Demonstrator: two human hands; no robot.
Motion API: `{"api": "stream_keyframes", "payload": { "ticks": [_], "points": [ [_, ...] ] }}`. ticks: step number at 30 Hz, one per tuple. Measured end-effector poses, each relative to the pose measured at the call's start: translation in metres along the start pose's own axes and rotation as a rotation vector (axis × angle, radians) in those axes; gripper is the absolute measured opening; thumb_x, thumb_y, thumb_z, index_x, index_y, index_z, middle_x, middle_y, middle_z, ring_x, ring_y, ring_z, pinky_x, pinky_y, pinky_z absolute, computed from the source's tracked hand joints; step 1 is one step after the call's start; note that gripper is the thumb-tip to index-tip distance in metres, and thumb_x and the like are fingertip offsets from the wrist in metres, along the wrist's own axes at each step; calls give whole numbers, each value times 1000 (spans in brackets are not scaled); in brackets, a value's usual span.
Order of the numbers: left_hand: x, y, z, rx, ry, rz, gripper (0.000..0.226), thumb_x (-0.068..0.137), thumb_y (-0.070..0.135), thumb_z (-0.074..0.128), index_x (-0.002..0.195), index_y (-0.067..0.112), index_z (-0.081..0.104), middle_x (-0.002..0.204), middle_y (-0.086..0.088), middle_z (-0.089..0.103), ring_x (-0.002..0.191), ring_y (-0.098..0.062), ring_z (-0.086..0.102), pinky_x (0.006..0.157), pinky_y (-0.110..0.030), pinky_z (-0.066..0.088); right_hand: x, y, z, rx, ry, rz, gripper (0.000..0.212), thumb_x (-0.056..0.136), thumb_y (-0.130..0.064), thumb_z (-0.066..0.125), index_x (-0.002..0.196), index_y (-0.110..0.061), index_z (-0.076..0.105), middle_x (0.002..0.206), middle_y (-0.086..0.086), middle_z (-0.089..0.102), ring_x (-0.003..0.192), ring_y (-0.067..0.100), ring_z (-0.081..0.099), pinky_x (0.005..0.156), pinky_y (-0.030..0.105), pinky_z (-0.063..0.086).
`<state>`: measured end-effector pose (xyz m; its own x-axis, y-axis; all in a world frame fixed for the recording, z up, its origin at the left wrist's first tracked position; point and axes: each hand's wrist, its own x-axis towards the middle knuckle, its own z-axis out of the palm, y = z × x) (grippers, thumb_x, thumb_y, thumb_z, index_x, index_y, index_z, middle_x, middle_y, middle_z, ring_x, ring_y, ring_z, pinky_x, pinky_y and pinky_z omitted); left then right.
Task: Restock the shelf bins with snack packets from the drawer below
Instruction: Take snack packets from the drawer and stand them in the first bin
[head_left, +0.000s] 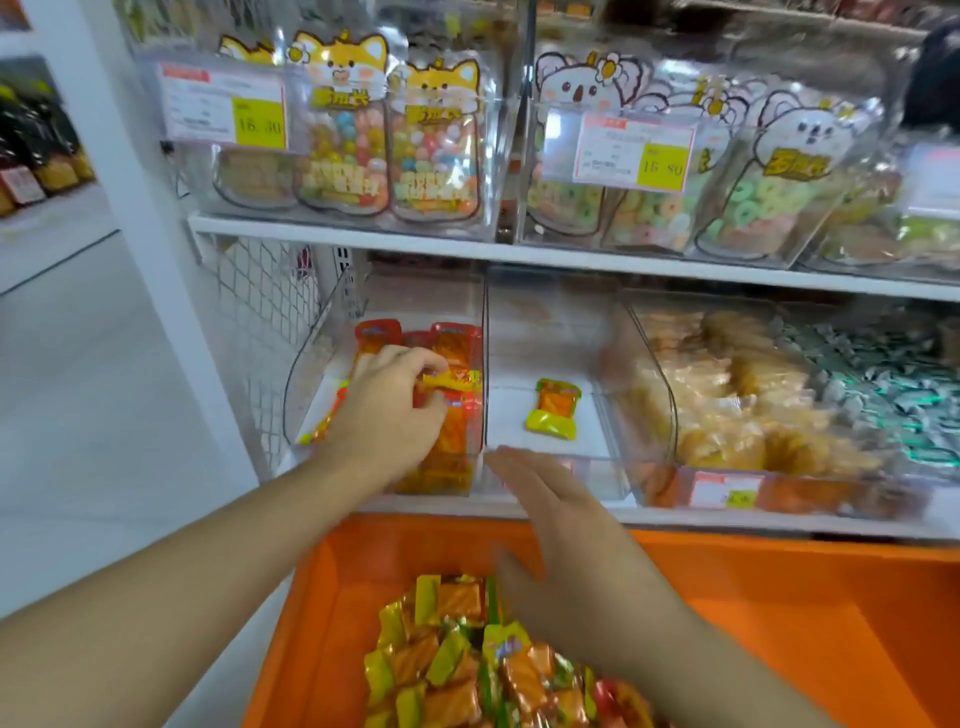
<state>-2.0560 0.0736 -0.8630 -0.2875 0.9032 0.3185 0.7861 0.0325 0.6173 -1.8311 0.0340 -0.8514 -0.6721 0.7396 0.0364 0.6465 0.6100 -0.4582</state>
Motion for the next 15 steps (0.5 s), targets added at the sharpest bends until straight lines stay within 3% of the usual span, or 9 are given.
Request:
{"api": "stream_keyframes", "payload": {
  "ticks": [4, 8, 11, 13, 15],
  "points": [
    [-78, 18, -7, -133, -15, 71, 24, 91, 11, 66, 111, 25, 69, 103, 11, 57, 90, -6, 56, 82, -21, 44, -27, 9, 8, -16, 29, 65, 64, 96, -35, 63, 156, -25, 41, 156, -5, 45, 145, 16, 40, 117, 33, 39],
    [-162, 4, 19, -184, -230, -8, 20, 94, 15, 69, 111, 24, 69, 102, 12, 60, 85, 7, 59, 74, -5, 41, -59, 24, 35, -33, -82, 174, 54, 97, -35, 65, 146, -18, 51, 142, 4, 58, 133, 25, 52, 108, 36, 44],
    [-209, -19, 46, -87, -422, -42, 19, 94, 23, 72, 113, 22, 69, 101, 10, 61, 83, 3, 59, 76, -10, 45, -82, 39, 69, -60, -273, 237, 51, 98, -36, 63, 144, -17, 52, 140, 7, 59, 132, 28, 53, 105, 35, 44],
    [-229, -36, 63, -32, -528, -80, 22, 92, 29, 75, 111, 21, 69, 105, 6, 65, 90, -7, 63, 83, -28, 53, -93, 53, 90, -85, -386, 269, 55, 99, -38, 63, 149, -19, 50, 148, 8, 55, 137, 28, 50, 110, 36, 43],
    [-241, -50, 76, 11, -607, -138, 26, 90, 34, 78, 112, 22, 69, 108, 6, 66, 96, -11, 64, 82, -28, 50, -101, 69, 103, -97, -442, 309, 56, 99, -37, 65, 150, -21, 49, 150, 8, 53, 139, 29, 50, 112, 38, 44]
  ]
}}
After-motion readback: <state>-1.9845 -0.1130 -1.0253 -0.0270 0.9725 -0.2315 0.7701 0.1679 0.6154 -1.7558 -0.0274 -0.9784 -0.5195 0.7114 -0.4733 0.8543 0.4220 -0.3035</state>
